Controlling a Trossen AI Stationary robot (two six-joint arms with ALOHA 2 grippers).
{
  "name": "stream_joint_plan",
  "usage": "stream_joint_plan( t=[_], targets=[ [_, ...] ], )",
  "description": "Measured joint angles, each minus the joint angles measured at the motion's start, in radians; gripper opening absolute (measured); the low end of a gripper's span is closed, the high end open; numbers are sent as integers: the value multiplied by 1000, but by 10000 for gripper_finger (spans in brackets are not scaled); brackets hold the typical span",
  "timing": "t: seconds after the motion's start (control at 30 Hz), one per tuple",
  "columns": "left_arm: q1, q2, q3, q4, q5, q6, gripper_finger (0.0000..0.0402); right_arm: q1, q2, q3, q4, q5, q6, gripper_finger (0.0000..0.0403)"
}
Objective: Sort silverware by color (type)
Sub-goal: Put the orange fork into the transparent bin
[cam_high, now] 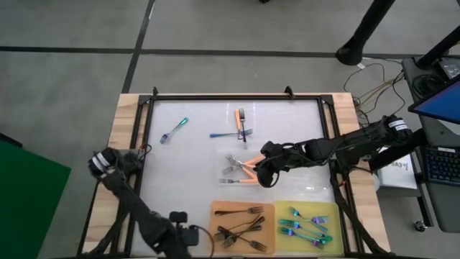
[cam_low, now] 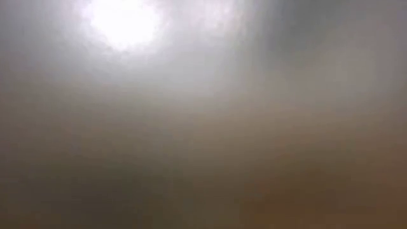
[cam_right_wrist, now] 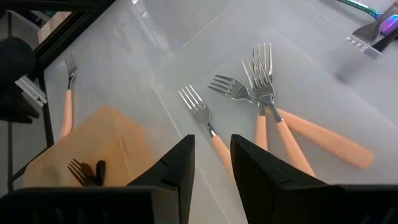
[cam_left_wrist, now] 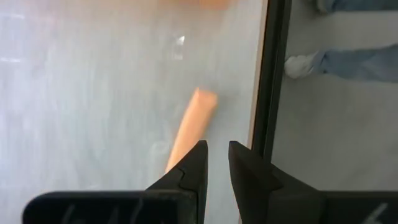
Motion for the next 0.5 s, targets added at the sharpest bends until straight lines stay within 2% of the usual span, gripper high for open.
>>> stream_joint_plan(
  t=[0.17,0.33,0.5],
  targets=[
    [-69,0,0,-19,-8,-17,48,0,0,0,0,1,1,93],
    [-108,0,-39,-24,-76,-40,48,0,0,0,0,33,40,93],
    [-106,0,-161,32,-19,-121,48,0,0,0,0,49,66,93]
  ],
)
